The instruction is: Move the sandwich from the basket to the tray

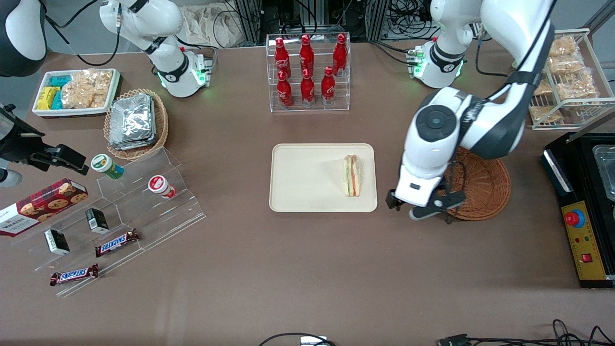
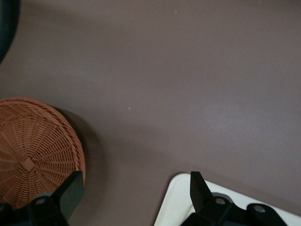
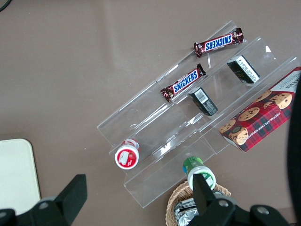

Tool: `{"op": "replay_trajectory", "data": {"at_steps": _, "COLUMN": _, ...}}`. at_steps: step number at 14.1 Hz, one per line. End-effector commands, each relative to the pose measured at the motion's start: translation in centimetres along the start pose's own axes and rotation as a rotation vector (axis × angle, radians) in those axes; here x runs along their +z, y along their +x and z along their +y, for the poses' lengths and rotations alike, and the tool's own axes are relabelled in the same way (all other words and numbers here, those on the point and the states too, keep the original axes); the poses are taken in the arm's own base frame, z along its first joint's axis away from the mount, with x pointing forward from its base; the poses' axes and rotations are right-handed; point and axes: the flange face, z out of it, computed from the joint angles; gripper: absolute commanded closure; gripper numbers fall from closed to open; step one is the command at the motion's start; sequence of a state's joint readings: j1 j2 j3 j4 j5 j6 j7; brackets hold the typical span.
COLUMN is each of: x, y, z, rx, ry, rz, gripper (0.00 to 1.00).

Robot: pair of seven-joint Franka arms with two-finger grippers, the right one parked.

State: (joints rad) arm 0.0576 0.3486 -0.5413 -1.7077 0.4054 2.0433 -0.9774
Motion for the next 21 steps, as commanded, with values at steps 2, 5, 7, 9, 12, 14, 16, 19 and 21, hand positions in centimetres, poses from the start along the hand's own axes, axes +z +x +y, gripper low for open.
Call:
{"op": "replay_trajectory", "data": {"at_steps": 2, "x": -2.2, "y": 1.7, "z": -3.0, "rx": -0.059, "ry": 0.018, "rz": -0.016, "gripper": 0.00}}
{"op": "replay_trajectory", "data": {"at_steps": 5, "x": -3.4, "y": 2.9, "z": -5.3, "rx": -0.060, "ry": -0.001, "rz": -0.040, "gripper": 0.00}}
{"op": "replay_trajectory", "data": {"at_steps": 7, "x": -4.0, "y": 3.6, "z": -7.1, "rx": -0.036, "ry": 0.006, "rz": -0.057, "gripper": 0.00}}
{"op": "replay_trajectory", "data": {"at_steps": 9, "x": -5.4, "y": 4.6, "z": -9.7, "rx": -0.008, "ry": -0.019, "rz": -0.083, "gripper": 0.00}}
{"op": "replay_trajectory", "data": {"at_steps": 12, "x": -7.9, "y": 5.4, "z": -14.7, "rx": 0.060, "ry": -0.054, "rz": -0.120, "gripper": 0.00}}
{"op": "replay_trajectory", "data": {"at_steps": 14, "x": -10.0, "y": 5.3, "z": -17.4, "rx": 0.119, "ry": -0.068, "rz": -0.131, "gripper": 0.00}}
{"op": "replay_trajectory", "data": {"at_steps": 16, "x": -12.1, "y": 5.1, "z": -20.2, "rx": 0.204, "ry": -0.105, "rz": -0.159, "gripper": 0.00}}
{"op": "replay_trajectory", "data": {"at_steps": 19, "x": -15.8, "y": 3.5, "z": -23.2, "rx": 0.344, "ry": -0.109, "rz": -0.183, "gripper": 0.00}}
{"op": "replay_trajectory", "data": {"at_steps": 21, "x": -17.6, "y": 2.8, "z": -24.3, "rx": 0.342, "ry": -0.104, "rz": -0.194, "gripper": 0.00}}
